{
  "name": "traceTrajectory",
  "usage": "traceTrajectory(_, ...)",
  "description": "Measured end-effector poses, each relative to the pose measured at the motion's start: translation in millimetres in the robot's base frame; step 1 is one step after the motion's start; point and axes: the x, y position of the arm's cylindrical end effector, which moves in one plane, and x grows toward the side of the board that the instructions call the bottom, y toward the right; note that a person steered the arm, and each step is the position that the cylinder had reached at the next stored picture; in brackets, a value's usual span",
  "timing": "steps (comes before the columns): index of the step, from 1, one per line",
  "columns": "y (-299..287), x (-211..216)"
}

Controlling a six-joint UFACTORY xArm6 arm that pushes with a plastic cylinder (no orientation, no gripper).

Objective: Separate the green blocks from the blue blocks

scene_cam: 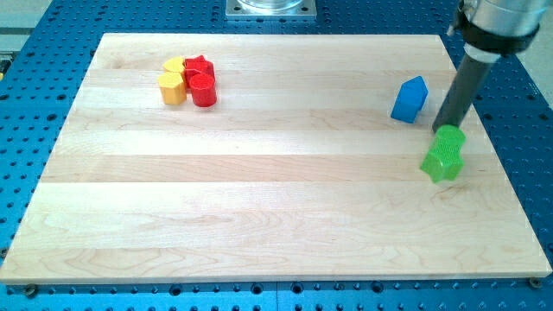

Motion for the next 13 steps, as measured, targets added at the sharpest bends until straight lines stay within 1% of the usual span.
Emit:
traceTrajectory(1,15.7,32.6)
traceTrajectory(2,35.0,31.4)
traceTrajectory(3,35.7,57.4)
traceTrajectory(4,31.8,87.0)
traceTrajectory(5,14.0,110.1)
traceTrajectory(6,-10.8,119.1)
traceTrajectory(7,-43.0,96.6)
traceTrajectory(8,-66.8,83.9)
traceTrajectory(9,-56.3,84.5)
traceTrajectory(10,9.4,96.4)
traceTrajectory(11,77.4,92.9)
traceTrajectory(12,83.7,76.7)
traceTrajectory(13,49.8,39.6)
